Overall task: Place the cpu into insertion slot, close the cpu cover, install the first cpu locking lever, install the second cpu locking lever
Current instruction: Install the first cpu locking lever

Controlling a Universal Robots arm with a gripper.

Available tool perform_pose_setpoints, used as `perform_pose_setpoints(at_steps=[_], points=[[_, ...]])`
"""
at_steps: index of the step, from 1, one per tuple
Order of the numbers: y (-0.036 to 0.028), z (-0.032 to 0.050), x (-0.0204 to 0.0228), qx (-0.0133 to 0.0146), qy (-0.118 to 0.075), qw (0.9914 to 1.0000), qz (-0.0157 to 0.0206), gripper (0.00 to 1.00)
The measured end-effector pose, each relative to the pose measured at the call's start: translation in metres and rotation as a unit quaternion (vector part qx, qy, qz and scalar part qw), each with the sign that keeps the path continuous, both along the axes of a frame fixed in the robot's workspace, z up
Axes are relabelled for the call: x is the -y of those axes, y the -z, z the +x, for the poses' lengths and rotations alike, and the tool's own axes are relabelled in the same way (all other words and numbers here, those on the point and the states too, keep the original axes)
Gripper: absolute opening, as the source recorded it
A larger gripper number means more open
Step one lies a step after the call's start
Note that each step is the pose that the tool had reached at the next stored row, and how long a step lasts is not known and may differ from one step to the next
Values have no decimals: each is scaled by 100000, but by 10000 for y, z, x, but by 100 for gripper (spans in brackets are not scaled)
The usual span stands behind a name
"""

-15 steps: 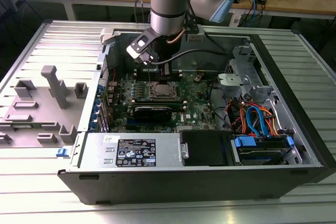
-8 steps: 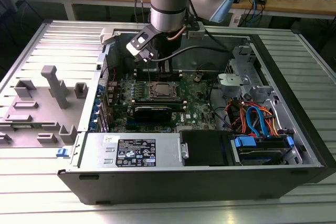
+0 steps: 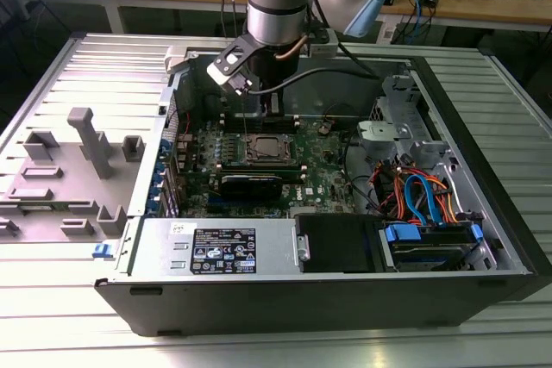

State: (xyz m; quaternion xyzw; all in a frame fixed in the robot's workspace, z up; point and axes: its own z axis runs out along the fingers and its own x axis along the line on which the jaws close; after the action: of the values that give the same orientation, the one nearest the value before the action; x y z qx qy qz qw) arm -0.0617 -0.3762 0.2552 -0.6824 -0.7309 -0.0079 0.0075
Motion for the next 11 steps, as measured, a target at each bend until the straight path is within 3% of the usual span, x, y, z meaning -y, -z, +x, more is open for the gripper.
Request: perform_pose_setpoints(at_steps=[11], points=[[-135,0,0,1,1,100000,4,11]])
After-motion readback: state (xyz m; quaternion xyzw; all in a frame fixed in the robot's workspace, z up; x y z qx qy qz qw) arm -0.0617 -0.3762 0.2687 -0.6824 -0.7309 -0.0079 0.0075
